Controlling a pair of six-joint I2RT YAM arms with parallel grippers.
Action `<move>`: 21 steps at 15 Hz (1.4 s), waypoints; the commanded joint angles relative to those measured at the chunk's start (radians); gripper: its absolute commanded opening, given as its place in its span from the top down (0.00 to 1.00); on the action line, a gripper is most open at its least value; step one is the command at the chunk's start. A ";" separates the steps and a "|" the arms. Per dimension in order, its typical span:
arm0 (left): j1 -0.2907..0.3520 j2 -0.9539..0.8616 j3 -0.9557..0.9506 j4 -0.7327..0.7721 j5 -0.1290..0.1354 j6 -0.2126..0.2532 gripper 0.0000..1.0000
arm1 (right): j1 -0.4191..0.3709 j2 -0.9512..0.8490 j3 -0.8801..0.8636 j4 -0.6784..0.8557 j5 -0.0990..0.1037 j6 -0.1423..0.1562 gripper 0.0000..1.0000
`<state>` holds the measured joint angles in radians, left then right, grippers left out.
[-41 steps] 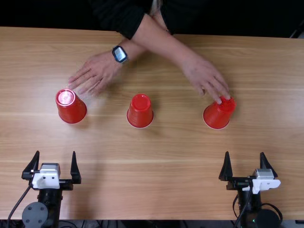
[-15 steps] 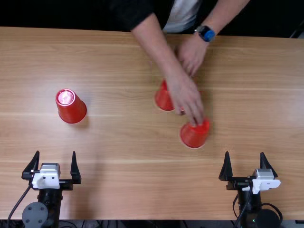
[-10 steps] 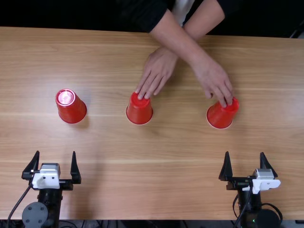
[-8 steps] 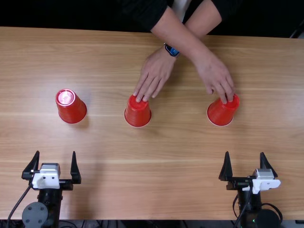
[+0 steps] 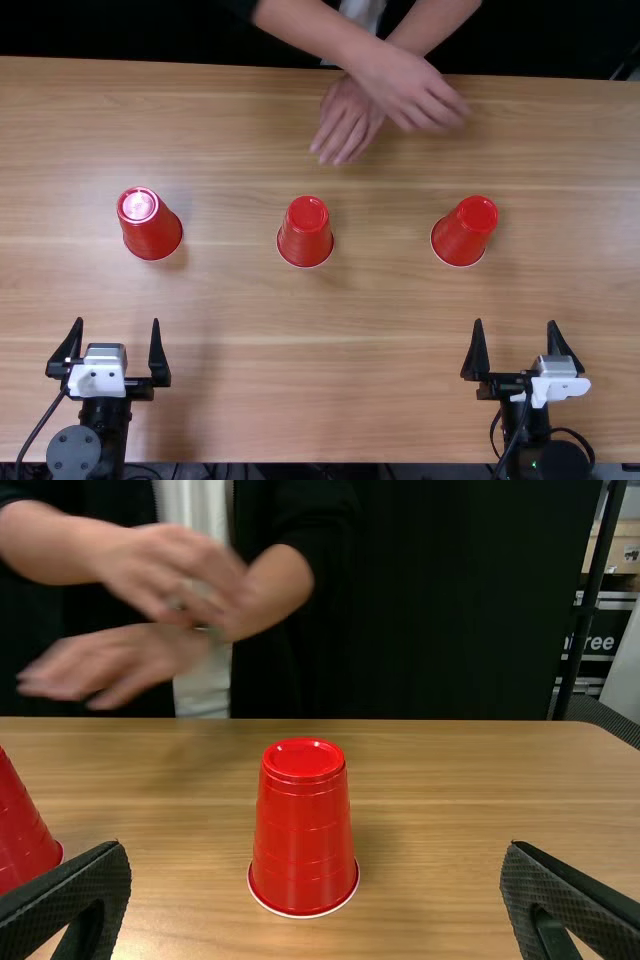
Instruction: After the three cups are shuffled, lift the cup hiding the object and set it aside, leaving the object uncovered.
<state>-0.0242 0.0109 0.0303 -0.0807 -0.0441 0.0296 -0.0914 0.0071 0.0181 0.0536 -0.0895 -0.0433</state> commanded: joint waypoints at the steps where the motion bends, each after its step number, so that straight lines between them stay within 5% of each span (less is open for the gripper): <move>1: 0.010 -0.011 -0.030 0.002 0.009 0.009 0.00 | 0.009 -0.007 -0.004 0.006 -0.001 0.005 0.00; 9: 0.010 -0.011 -0.030 0.002 0.009 0.009 0.00 | 0.009 -0.007 -0.004 0.006 -0.010 -0.001 0.00; 13: 0.009 -0.011 -0.030 0.011 0.009 0.016 0.00 | 0.009 -0.007 -0.006 0.021 0.003 -0.005 0.00; 14: 0.007 -0.011 -0.030 0.014 0.016 0.018 0.00 | 0.001 -0.007 0.005 0.015 0.005 -0.005 0.00; 17: 0.001 -0.011 0.000 -0.008 0.094 0.018 0.00 | -0.048 -0.007 0.120 -0.033 0.003 -0.001 0.00; 21: 0.013 0.086 0.275 -0.194 0.079 0.013 0.00 | -0.062 0.034 0.302 -0.161 0.003 -0.001 0.00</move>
<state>-0.0242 0.0746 0.2626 -0.2768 0.0216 0.0299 -0.1402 0.0250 0.2855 -0.1139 -0.0898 -0.0463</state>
